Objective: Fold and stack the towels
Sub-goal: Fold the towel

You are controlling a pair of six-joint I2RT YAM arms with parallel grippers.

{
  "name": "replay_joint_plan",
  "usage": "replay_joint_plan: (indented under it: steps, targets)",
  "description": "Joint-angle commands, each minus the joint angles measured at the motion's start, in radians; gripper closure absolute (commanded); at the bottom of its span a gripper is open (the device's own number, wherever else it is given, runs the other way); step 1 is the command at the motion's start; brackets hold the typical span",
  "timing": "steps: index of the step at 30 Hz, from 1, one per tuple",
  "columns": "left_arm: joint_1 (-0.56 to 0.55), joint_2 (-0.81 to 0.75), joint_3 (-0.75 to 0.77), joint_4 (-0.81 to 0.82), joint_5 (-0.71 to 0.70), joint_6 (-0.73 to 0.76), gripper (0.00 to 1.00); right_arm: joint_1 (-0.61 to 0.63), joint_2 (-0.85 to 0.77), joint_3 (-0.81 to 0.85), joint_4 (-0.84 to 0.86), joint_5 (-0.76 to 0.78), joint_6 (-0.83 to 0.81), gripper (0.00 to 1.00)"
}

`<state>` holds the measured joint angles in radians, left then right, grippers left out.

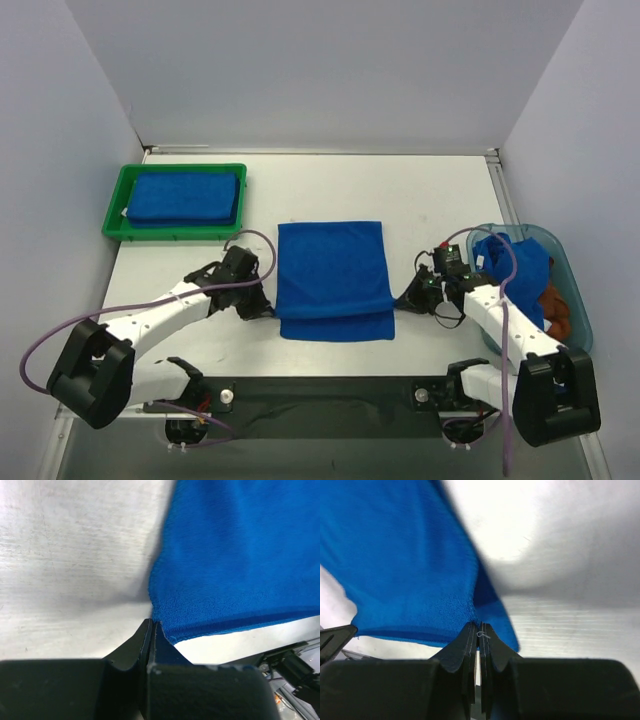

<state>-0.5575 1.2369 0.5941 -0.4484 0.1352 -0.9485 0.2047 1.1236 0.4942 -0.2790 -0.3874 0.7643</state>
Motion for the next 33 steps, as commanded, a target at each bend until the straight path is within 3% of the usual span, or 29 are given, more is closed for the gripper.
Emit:
replay_joint_plan:
  steps: [1, 9, 19, 27, 30, 31, 32, 33]
  targets:
    - [0.002, -0.040, 0.142, -0.111, -0.072, 0.031, 0.99, -0.007, -0.053, 0.125, -0.094, 0.068, -0.039, 1.00]
    - [-0.015, -0.191, 0.260, -0.306, -0.082, 0.011, 0.99, 0.001, -0.212, 0.261, -0.311, 0.050, -0.068, 1.00]
    - [-0.064, -0.271, 0.007, -0.250, 0.011, -0.064, 0.97, 0.018, -0.358, 0.006, -0.351, 0.019, -0.008, 1.00]
    - [-0.076, -0.119, -0.074, -0.133, 0.020, -0.041, 0.93, 0.033, -0.272, -0.102, -0.298, 0.065, -0.034, 0.97]
    - [-0.096, -0.106, -0.074, -0.134, 0.021, -0.038, 0.77, 0.054, -0.246, -0.097, -0.302, 0.062, -0.040, 0.88]
    - [-0.104, -0.116, -0.076, -0.139, 0.023, -0.039, 0.70, 0.064, -0.246, -0.095, -0.305, 0.068, -0.025, 0.78]
    - [-0.111, -0.147, -0.082, -0.145, 0.023, -0.042, 0.51, 0.079, -0.260, -0.095, -0.316, 0.077, -0.019, 0.74]
    - [-0.113, -0.168, -0.085, -0.156, 0.021, -0.050, 0.45, 0.085, -0.274, -0.089, -0.322, 0.084, -0.011, 0.73]
